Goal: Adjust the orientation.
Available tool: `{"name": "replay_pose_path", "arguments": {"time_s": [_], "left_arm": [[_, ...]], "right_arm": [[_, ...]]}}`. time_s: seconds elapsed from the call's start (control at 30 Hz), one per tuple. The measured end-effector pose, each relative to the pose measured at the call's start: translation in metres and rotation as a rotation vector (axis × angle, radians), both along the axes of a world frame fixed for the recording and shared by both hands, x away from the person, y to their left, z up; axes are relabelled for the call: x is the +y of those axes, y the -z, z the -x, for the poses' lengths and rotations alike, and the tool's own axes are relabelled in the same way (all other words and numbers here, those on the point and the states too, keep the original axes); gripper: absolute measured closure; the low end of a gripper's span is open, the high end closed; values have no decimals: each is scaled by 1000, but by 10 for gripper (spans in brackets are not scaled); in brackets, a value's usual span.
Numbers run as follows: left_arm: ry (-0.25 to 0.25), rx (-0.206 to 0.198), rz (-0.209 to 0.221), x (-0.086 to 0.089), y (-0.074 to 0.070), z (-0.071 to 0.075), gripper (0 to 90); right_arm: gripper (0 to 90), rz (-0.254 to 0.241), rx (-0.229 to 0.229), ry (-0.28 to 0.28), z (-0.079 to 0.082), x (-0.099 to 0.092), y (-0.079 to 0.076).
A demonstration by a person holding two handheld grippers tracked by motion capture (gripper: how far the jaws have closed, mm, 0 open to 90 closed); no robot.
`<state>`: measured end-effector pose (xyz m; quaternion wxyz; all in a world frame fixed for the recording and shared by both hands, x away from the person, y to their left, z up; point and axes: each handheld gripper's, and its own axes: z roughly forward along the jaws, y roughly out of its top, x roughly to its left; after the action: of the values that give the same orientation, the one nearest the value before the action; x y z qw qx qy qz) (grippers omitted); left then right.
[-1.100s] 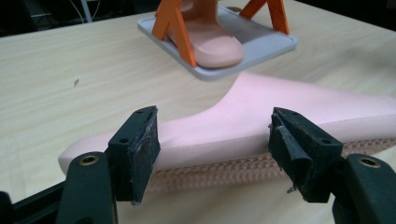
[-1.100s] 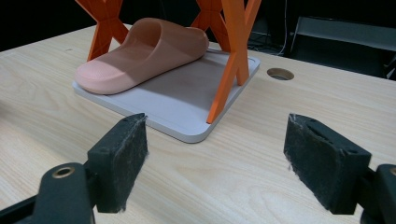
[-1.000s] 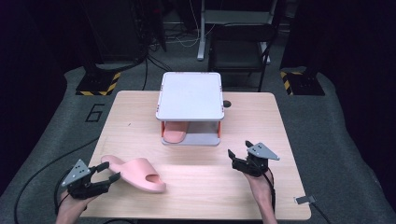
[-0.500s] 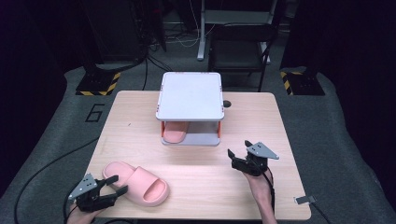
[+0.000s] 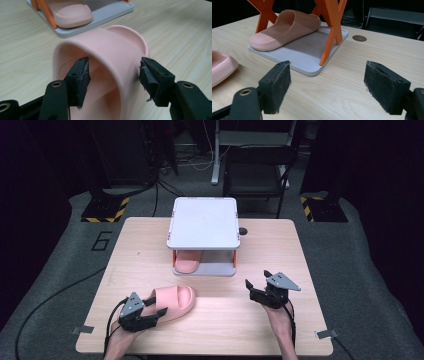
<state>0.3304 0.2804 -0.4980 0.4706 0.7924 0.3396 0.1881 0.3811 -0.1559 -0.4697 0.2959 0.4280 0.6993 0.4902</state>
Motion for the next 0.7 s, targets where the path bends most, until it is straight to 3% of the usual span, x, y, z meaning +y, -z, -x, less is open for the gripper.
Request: {"name": "replay_pose_path", "arguments": {"time_s": [0.13, 0.3, 0.5, 0.6, 0.7], "left_arm": [[27, 8, 25, 3, -4, 6, 398], [28, -9, 64, 28, -12, 15, 366], [-57, -51, 151, 59, -22, 13, 355], [-85, -53, 149, 67, -23, 7, 354], [-79, -46, 146, 71, -23, 1, 351]], "right_arm": [[210, -5, -1, 2, 2, -5, -2], [207, -27, -4, 25, 4, -14, -4], [202, -29, 1, 28, 0, -16, -3], [203, -27, -1, 22, 0, -12, -4], [203, -31, 0, 22, 0, -11, -4]]}}
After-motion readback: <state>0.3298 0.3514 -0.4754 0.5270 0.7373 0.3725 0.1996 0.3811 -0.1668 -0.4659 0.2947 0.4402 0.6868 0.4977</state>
